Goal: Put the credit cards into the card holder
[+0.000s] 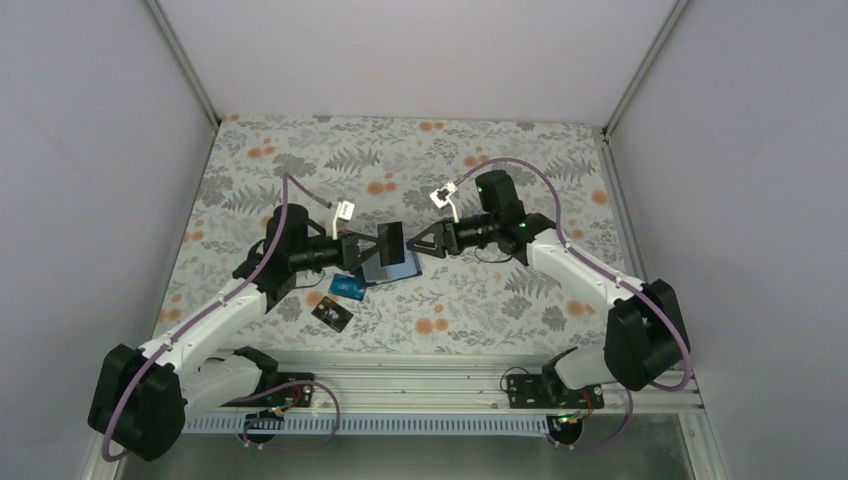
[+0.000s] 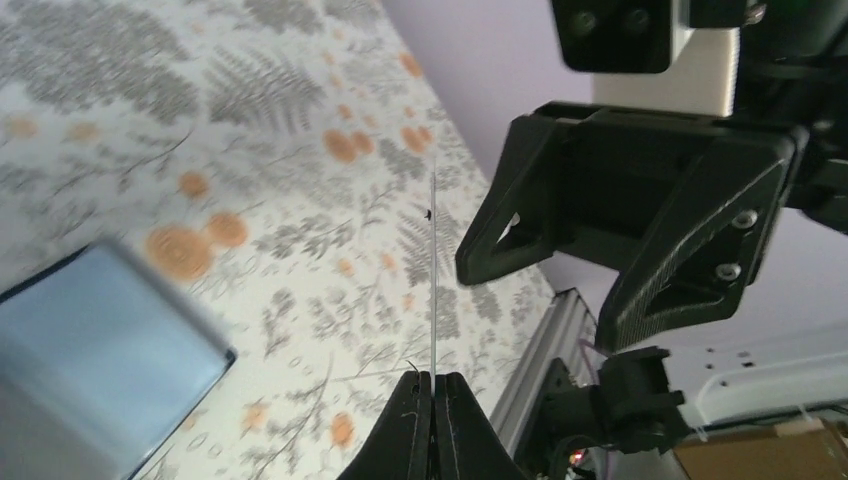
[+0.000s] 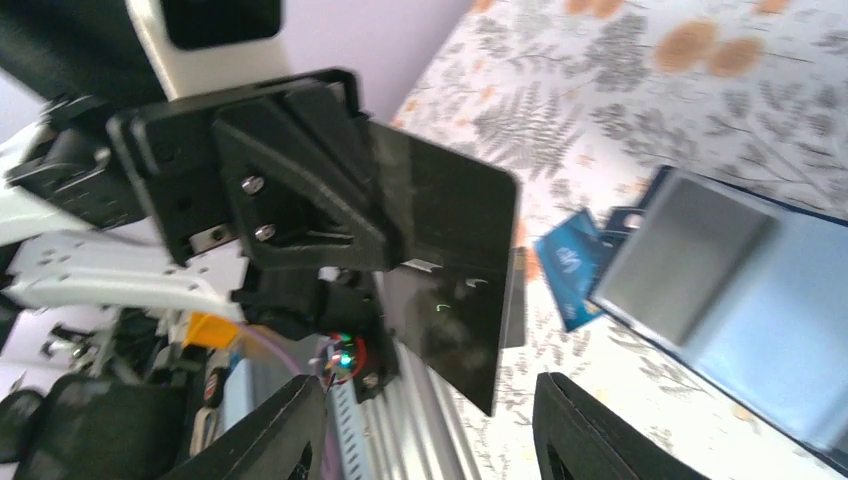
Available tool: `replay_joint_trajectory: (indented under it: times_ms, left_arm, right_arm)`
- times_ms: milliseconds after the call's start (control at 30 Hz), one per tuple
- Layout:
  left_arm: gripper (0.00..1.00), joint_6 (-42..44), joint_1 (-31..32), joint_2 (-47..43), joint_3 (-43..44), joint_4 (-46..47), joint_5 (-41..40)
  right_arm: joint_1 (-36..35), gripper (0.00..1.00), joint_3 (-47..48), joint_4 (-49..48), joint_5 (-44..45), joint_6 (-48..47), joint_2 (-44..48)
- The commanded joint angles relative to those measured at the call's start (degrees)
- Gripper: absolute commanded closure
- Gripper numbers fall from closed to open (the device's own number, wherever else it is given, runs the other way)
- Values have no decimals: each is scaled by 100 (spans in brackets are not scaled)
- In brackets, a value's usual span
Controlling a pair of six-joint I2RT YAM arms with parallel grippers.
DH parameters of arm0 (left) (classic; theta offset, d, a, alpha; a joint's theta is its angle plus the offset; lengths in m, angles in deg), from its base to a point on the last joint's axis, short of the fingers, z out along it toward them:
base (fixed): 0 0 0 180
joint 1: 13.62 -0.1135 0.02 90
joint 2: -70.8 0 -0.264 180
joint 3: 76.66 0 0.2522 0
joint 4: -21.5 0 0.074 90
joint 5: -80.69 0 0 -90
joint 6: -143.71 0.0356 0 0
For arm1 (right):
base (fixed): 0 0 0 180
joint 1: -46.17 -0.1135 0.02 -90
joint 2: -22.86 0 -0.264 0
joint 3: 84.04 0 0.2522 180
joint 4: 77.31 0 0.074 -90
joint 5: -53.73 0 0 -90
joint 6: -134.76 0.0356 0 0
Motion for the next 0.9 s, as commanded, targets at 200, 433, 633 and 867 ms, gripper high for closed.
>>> replay_joint_trajectory:
  times_ms: [200, 433, 633, 867]
  left_arm:
    - [98, -293, -128, -168, -625, -275, -1218]
    - [98, -485, -291, 128, -1050, 392, -1120]
    - [98, -500, -331, 302, -983, 263, -1283]
    - [98, -559, -337, 351, -1029, 201, -1334]
  right_arm:
    - [118, 48, -130, 88, 1338, 296, -318]
    - [180, 51, -210, 53, 1478, 385, -575]
    - [240, 52, -294, -45, 1469, 447, -679]
    - [249, 53, -264, -147, 1397, 485, -876]
